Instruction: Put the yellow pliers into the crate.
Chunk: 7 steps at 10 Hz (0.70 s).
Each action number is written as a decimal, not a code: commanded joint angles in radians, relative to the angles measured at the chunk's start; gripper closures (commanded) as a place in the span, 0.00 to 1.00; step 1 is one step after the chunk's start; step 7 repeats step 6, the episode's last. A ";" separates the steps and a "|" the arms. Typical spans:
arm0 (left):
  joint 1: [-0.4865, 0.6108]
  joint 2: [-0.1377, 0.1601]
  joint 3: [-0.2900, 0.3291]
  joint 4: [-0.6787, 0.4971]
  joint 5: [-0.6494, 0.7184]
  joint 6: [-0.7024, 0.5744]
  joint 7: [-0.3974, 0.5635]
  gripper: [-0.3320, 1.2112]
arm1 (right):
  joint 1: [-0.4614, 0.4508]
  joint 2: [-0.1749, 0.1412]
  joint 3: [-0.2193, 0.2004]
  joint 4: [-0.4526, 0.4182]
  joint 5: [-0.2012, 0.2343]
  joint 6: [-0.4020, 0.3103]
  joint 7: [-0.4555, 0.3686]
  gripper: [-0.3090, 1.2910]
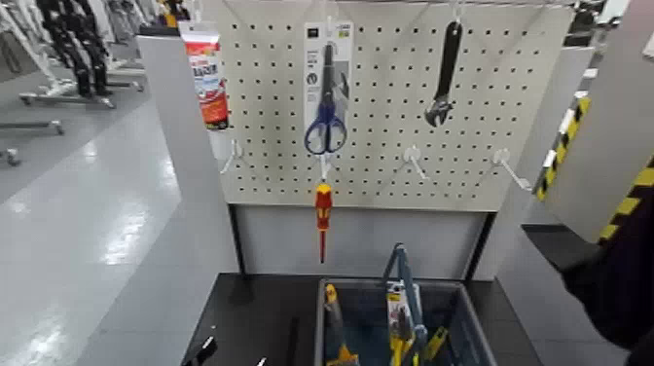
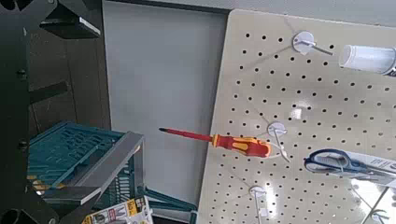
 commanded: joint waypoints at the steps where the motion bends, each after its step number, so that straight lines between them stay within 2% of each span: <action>1: 0.000 0.003 -0.002 -0.002 0.000 0.004 -0.002 0.29 | 0.002 0.000 0.003 -0.001 0.004 -0.008 -0.009 0.29; 4: 0.000 0.003 -0.002 -0.002 0.000 0.007 -0.003 0.29 | 0.002 -0.001 0.004 -0.008 0.036 -0.012 -0.032 0.28; 7: -0.002 0.003 -0.002 -0.002 0.000 0.010 -0.003 0.29 | 0.002 -0.007 0.008 -0.018 0.036 0.012 -0.038 0.28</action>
